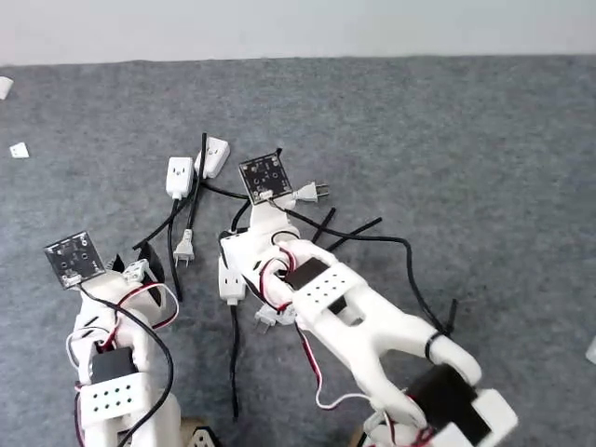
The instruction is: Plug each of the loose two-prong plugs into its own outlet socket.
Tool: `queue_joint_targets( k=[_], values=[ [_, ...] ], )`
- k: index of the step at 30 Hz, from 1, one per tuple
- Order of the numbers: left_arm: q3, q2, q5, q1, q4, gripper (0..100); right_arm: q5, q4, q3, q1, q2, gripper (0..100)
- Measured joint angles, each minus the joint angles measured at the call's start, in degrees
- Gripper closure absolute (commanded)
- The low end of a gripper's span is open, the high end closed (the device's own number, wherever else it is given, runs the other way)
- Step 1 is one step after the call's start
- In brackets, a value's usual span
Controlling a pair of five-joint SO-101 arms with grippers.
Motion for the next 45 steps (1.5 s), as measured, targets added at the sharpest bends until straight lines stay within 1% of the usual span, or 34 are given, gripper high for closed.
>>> queue_joint_targets(
  k=[14, 23, 34, 37, 42, 45],
  values=[
    [0.0, 0.0, 0.0, 0.0, 0.0, 85, 0.0, -0.6, -1.9, -0.2, 2.6, 99.1],
    [0.0, 0.0, 0.0, 0.0, 0.0, 85, 2.0, -1.1, -3.6, -0.9, 5.4, 99.1],
    [0.0, 0.0, 0.0, 0.0, 0.0, 85, 4.5, 8.2, -3.5, -1.1, 5.6, 99.1],
    [0.0, 0.0, 0.0, 0.0, 0.0, 85, 5.5, 8.6, -1.5, -1.1, 4.7, 99.1],
    [0.0, 0.0, -2.1, 0.0, 0.0, 85, 6.5, 5.5, 5.2, -1.7, -1.0, 99.1],
    [0.0, 0.0, -2.5, 0.0, 0.6, 85, 6.6, 5.2, 6.2, -1.7, -3.1, 99.1]
  ],
)
